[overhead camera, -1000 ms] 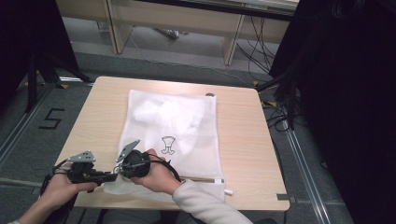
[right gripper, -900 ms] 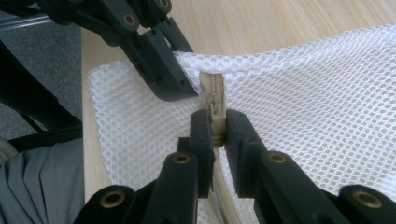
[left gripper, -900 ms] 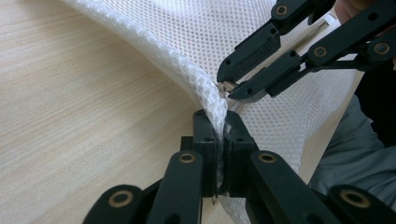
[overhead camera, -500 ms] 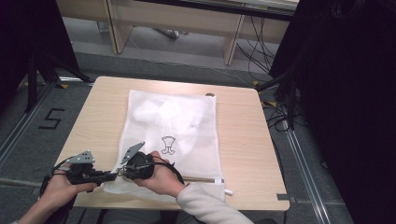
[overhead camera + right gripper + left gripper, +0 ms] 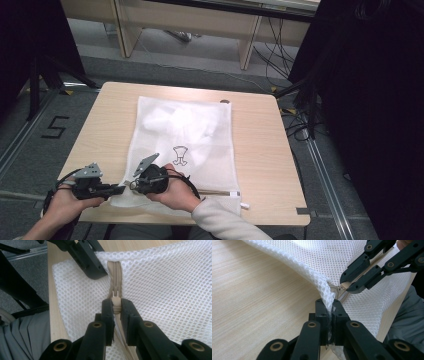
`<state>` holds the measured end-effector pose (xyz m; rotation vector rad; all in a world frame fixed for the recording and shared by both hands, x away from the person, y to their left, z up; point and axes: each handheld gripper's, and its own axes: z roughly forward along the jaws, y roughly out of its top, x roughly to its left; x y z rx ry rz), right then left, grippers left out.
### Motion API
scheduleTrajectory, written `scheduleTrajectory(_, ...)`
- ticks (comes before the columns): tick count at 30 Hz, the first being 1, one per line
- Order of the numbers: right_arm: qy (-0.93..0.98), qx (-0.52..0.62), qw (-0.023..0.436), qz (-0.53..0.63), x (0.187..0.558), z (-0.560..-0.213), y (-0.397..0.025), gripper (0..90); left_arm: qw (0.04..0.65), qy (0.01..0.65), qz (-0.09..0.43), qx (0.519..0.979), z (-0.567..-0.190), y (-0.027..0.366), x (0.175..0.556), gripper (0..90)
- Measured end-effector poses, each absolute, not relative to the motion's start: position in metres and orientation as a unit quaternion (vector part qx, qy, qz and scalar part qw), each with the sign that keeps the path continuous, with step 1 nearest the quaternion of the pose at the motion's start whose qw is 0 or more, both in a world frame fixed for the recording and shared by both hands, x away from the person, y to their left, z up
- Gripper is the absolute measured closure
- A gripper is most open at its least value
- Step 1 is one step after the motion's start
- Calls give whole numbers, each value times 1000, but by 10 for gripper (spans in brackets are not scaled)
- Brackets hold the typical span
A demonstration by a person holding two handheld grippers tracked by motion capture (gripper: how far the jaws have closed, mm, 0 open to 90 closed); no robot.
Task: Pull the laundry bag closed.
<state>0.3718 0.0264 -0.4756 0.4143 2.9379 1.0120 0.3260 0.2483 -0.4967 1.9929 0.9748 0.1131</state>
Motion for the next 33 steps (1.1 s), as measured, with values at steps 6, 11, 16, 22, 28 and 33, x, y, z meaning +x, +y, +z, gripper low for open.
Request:
scheduleTrajectory(6,936,136,7,324,372,-477,26,821,446,392,52,803,-496,249,326,855)
scheduleTrajectory(11,938,132,7,321,373,-475,25,826,463,394,50,792,-494,249,326,855)
scheduleTrajectory(16,940,133,10,314,374,-477,26,827,470,396,48,787,-493,249,325,856)
scheduleTrajectory(22,941,134,7,310,374,-477,25,826,472,391,53,789,-492,250,325,856)
scheduleTrajectory(28,943,134,7,306,375,-478,22,827,477,390,51,786,-492,250,324,855)
scheduleTrajectory(33,945,131,7,299,375,-478,19,827,483,392,50,781,-491,251,324,855)
